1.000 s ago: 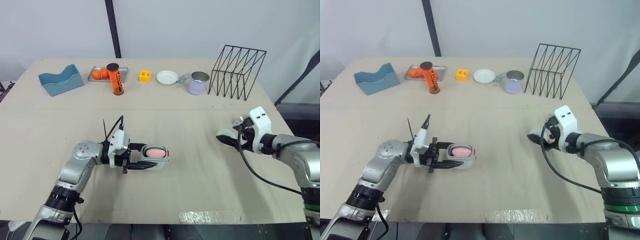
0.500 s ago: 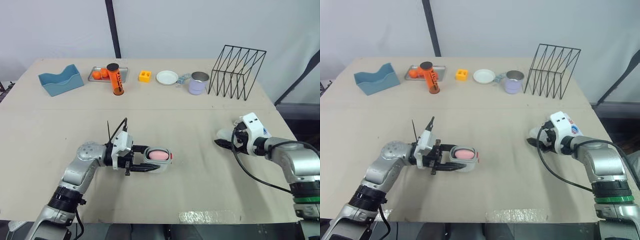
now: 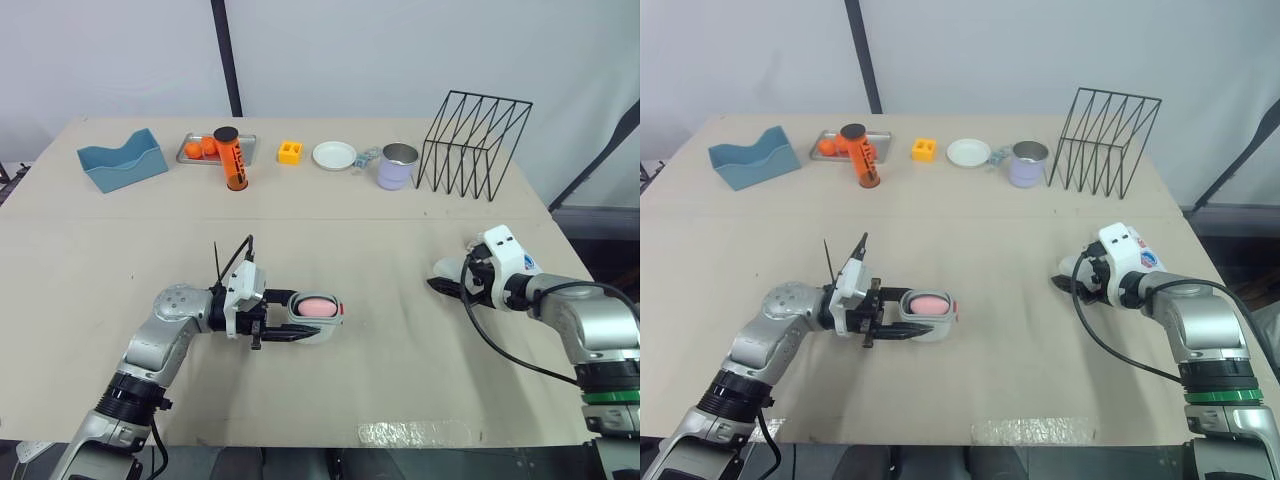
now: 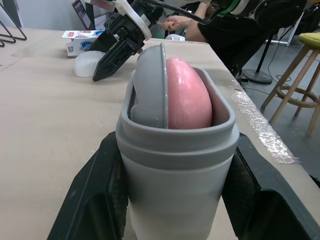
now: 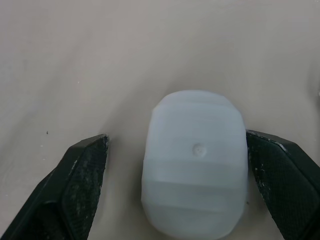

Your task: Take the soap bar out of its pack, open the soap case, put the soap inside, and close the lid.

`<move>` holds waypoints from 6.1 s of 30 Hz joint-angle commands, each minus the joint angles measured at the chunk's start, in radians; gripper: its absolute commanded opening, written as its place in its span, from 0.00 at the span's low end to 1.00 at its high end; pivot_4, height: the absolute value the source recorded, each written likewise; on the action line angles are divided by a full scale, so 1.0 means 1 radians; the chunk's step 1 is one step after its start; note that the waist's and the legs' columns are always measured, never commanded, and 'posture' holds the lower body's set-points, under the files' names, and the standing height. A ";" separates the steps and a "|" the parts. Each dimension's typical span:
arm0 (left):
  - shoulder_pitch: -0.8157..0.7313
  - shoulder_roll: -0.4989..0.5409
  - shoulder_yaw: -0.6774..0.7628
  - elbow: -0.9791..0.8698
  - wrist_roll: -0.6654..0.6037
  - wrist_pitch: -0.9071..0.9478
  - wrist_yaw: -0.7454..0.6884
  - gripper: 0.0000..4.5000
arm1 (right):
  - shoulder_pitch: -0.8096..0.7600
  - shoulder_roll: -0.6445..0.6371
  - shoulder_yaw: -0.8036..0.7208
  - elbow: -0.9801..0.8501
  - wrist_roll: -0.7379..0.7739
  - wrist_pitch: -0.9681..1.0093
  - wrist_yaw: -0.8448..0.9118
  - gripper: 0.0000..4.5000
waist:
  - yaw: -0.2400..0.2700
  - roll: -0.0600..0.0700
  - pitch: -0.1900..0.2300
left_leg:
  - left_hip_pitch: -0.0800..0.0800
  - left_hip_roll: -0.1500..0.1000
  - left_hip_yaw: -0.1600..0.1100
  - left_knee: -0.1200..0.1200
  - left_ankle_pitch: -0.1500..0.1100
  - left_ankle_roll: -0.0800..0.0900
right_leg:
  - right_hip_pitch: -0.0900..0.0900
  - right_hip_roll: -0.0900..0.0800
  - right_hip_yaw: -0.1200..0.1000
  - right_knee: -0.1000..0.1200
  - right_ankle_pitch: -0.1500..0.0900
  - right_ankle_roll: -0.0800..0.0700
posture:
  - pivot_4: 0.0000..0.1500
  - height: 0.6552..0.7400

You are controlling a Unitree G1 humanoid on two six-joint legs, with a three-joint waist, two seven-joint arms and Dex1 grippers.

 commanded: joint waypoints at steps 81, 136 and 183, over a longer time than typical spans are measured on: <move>0.008 -0.086 -0.007 0.180 0.070 -0.296 -0.025 0.43 | -0.382 0.042 0.414 -0.579 0.116 0.091 0.441 0.42 | 0.001 0.001 0.000 | -0.001 0.000 -0.001 0.000 0.000 0.000 | 0.000 -0.001 -0.002 0.000 0.000 0.000 | 1.00 1.00; 0.020 -0.074 -0.010 0.155 0.076 -0.243 -0.006 0.43 | -0.394 0.071 0.557 -0.594 0.062 0.209 0.359 0.42 | 0.001 0.001 0.000 | -0.001 0.000 -0.002 0.000 0.000 0.000 | 0.000 -0.001 -0.003 -0.001 0.000 0.000 | 1.00 1.00; 0.022 -0.075 -0.016 0.147 0.077 -0.237 -0.007 0.43 | -0.380 0.076 0.600 -0.534 0.044 0.220 0.379 0.42 | 0.001 0.001 -0.001 | 0.000 0.000 -0.002 0.000 0.000 0.000 | 0.001 -0.001 -0.003 -0.001 -0.002 0.004 | 1.00 1.00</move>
